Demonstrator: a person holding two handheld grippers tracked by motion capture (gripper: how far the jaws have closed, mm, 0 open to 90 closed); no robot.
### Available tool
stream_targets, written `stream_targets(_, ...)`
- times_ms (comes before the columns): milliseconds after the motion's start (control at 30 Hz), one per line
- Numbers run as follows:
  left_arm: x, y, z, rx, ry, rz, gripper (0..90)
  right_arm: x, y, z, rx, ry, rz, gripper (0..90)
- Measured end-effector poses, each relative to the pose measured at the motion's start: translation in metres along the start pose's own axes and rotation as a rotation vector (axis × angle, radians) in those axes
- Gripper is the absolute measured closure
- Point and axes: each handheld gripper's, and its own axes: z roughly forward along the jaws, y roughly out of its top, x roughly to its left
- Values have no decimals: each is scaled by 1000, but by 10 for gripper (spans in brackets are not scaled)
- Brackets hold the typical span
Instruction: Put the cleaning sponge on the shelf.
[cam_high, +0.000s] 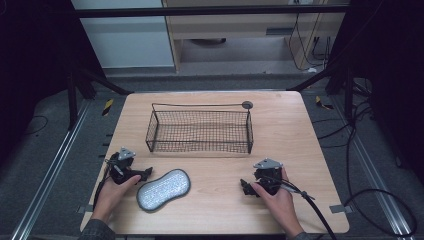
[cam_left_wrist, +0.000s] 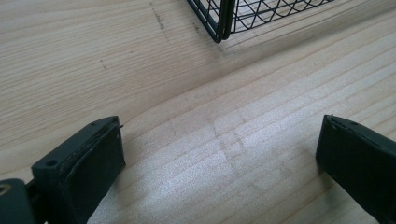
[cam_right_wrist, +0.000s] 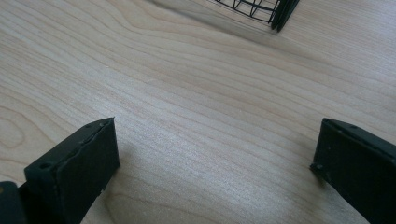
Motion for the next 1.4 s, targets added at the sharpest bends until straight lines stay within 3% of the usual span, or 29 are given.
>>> stream_targets(233, -2, 6, -4, 9, -15, 14, 33, 0, 0, 0, 0, -2, 2, 4)
stream_targets(433, -9, 12, -28, 25, -51, 74, 49, 0, 0, 0, -1, 1, -4, 4)
stream_targets(533, -12, 15, -35, 27, -61, 81, 49, 0, 0, 0, 1, 5, -8, 4)
stream_targets(600, -19, 22, -43, 49, -84, 124, 48, -1, 0, -1, 2, 6, -9, 4)
stream_targets(733, -29, 28, -49, 56, -89, 161, 48, -1, 0, -1, 2, 9, -12, 4)
stream_targets(1000, -63, 39, -58, 85, -111, 266, 47, -1, -1, -1, 1, 14, -16, 4)
stream_targets(1100, -72, 38, -58, 110, -145, 260, 45, -1, -1, -1, 1, 15, -16, 4)
stream_targets(1267, -85, 38, -57, 168, -198, 306, 46, -1, -1, -1, 1, 15, -15, 4)
stream_targets(1400, -94, 38, -52, 201, -212, 344, 42, -2, -1, -1, 3, 17, -18, 4)
